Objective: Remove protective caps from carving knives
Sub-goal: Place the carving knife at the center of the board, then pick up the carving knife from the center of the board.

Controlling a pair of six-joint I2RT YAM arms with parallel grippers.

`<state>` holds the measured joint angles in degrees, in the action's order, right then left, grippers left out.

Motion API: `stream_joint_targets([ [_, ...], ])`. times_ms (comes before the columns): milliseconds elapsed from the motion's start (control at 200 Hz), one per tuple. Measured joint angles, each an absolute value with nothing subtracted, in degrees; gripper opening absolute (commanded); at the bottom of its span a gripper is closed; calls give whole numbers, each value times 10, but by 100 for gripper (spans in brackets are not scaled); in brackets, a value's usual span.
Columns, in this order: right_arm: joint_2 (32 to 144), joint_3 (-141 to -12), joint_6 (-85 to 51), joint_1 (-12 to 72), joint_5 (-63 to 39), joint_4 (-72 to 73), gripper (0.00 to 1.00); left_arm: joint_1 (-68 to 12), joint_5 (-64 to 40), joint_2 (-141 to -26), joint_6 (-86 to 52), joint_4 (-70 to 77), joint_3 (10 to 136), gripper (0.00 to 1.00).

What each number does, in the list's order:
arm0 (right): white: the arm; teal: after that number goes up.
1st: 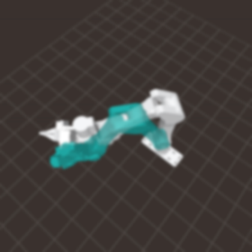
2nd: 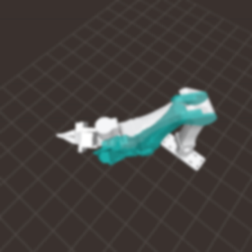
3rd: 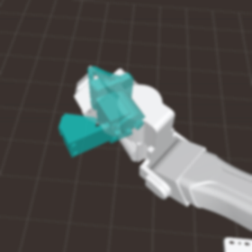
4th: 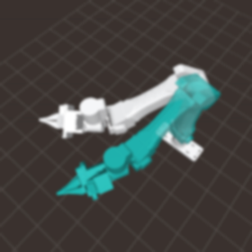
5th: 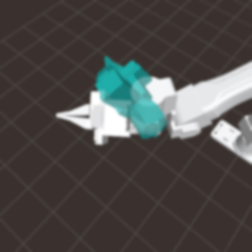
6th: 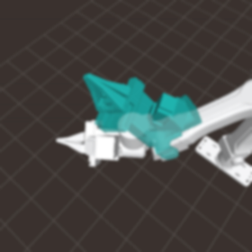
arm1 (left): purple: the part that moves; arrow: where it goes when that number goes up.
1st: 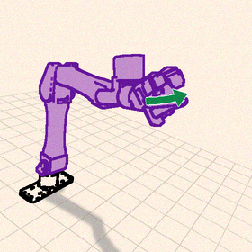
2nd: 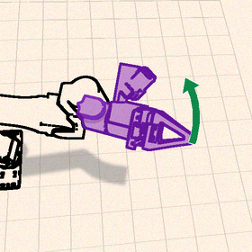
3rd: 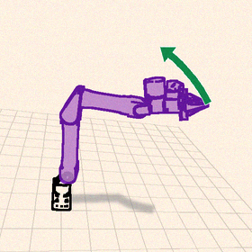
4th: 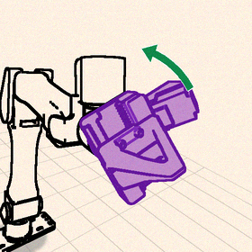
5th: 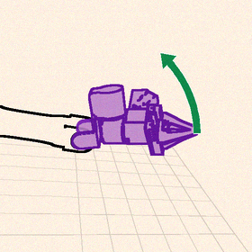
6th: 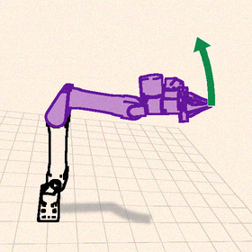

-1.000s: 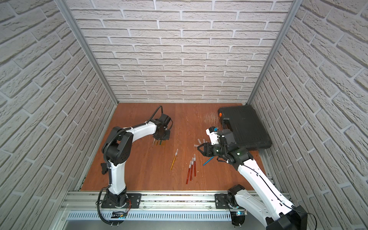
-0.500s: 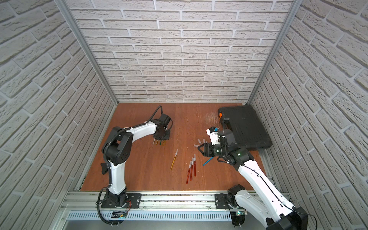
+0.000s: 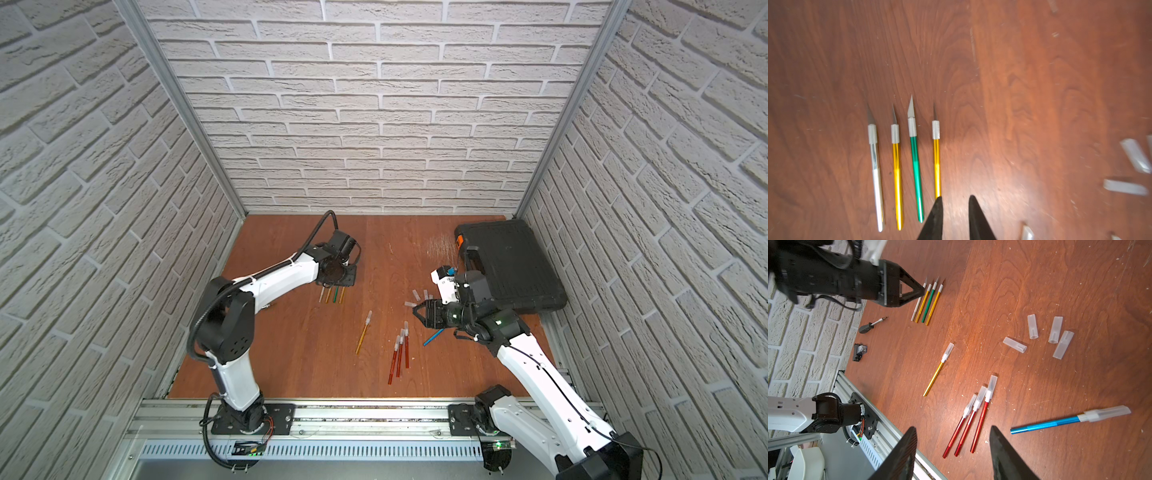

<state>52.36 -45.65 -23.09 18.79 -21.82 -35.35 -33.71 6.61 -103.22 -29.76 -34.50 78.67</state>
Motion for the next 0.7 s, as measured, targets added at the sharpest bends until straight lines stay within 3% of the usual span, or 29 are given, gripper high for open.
stream_joint_targets([
  [410,521,-456,-231,188,-205,-359,56,-453,66,-898,-357,-359,670,24],
  [700,522,-456,-231,188,-206,-358,55,-535,75,-879,-422,-350,612,24],
])
